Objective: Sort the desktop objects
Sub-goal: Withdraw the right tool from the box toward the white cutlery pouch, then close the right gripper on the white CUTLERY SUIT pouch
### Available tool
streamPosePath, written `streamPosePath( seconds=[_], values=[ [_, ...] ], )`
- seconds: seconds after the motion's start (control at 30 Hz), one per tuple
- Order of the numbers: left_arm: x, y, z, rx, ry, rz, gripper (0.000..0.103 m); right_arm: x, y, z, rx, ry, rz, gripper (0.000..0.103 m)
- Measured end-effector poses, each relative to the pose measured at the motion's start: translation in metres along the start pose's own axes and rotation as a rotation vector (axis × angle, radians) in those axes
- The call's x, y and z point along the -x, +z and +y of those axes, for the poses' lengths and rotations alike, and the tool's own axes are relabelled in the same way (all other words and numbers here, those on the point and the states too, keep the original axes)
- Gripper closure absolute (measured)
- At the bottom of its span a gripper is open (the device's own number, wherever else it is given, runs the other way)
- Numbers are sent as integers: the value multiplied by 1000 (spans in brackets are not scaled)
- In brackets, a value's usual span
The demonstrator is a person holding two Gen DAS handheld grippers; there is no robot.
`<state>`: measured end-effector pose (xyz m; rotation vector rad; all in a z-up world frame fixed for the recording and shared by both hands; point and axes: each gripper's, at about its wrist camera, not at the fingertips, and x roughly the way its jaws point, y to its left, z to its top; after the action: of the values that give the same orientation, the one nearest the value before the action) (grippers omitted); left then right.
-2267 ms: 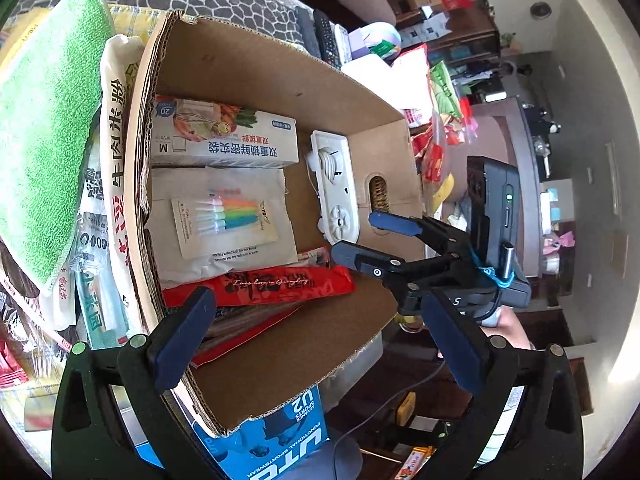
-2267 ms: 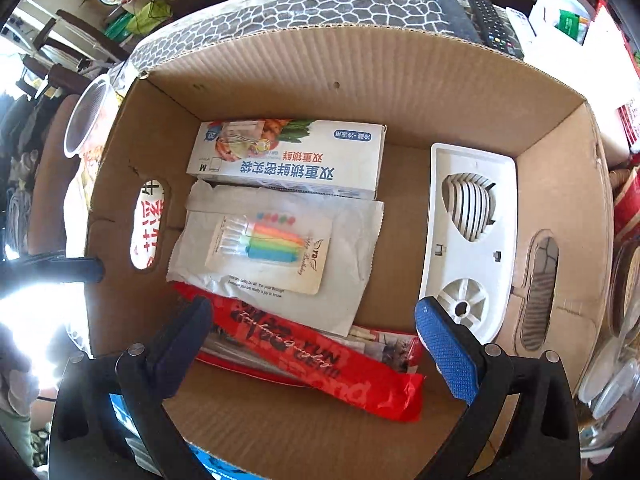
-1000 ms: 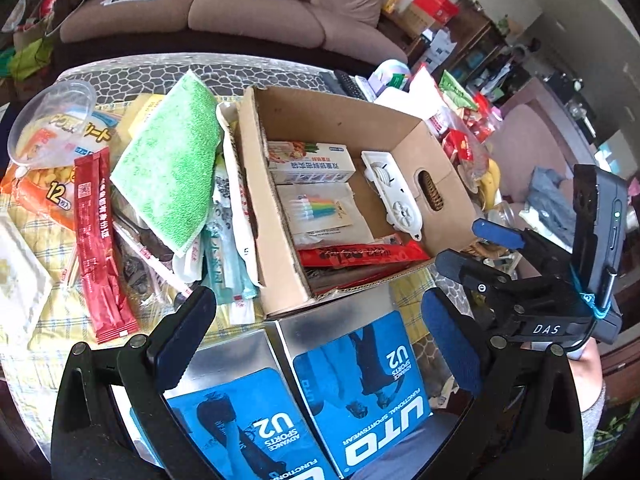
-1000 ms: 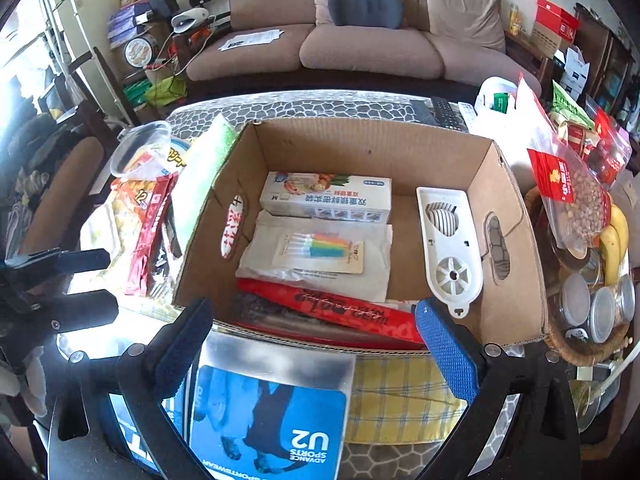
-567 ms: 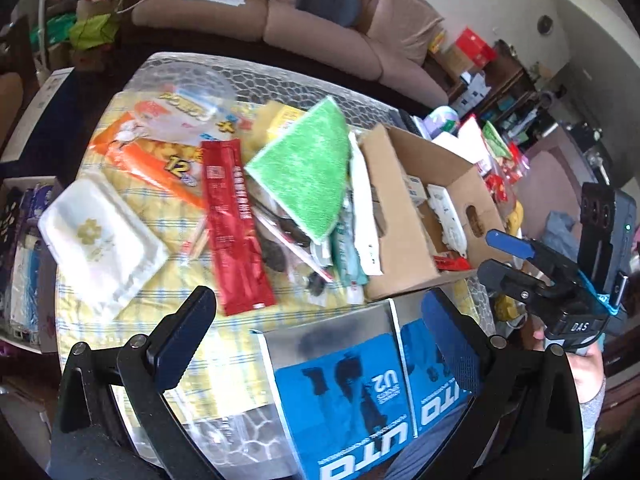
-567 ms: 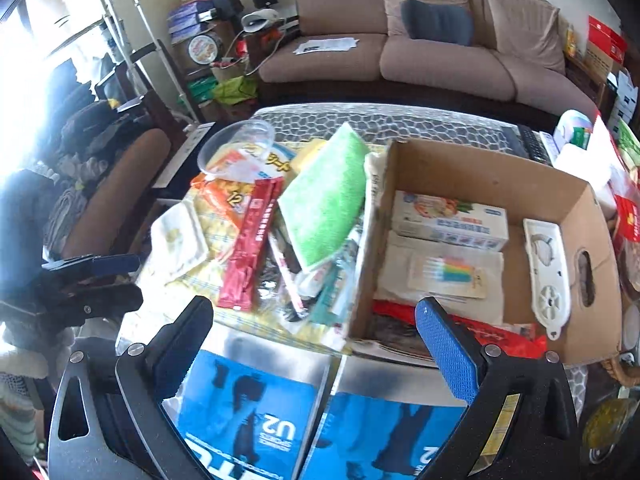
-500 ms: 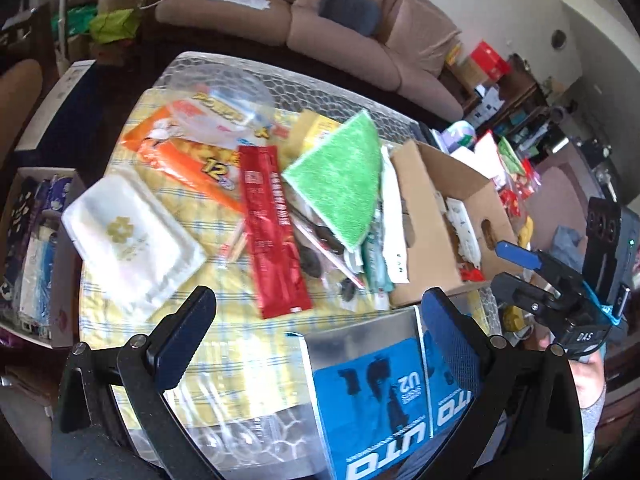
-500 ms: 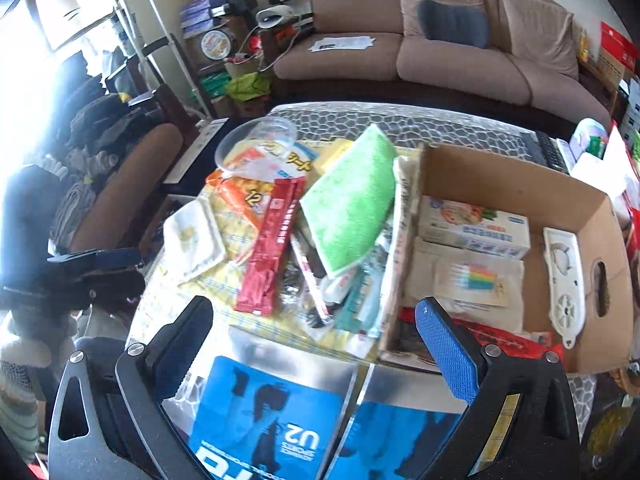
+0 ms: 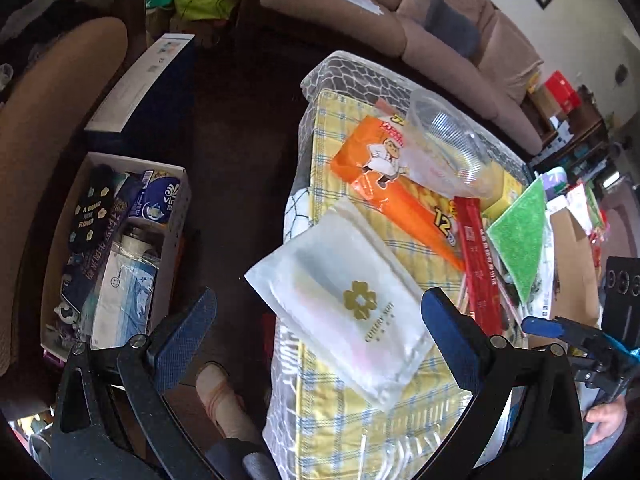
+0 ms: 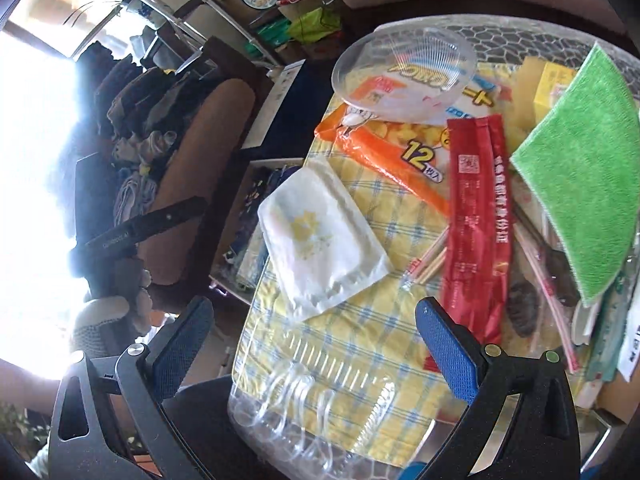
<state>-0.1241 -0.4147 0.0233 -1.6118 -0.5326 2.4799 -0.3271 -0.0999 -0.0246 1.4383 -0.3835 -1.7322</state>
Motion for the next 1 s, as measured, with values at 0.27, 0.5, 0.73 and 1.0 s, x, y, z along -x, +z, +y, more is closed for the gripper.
streamPosePath(
  seconds=[0.27, 0.5, 0.73, 1.0],
  values=[
    [-66, 15, 28, -36, -118, 101, 0, -63, 5, -29, -152, 25, 38, 2],
    [-96, 22, 37, -57, -181, 136, 2, -88, -7, -35, -211, 35, 88, 4],
    [-103, 14, 31, -86, -206, 168, 49, -103, -2, -27, -205, 38, 94, 4],
    [-91, -24, 8, -132, -201, 238, 51, -110, 24, -24, -172, 5, 62, 4]
  ],
)
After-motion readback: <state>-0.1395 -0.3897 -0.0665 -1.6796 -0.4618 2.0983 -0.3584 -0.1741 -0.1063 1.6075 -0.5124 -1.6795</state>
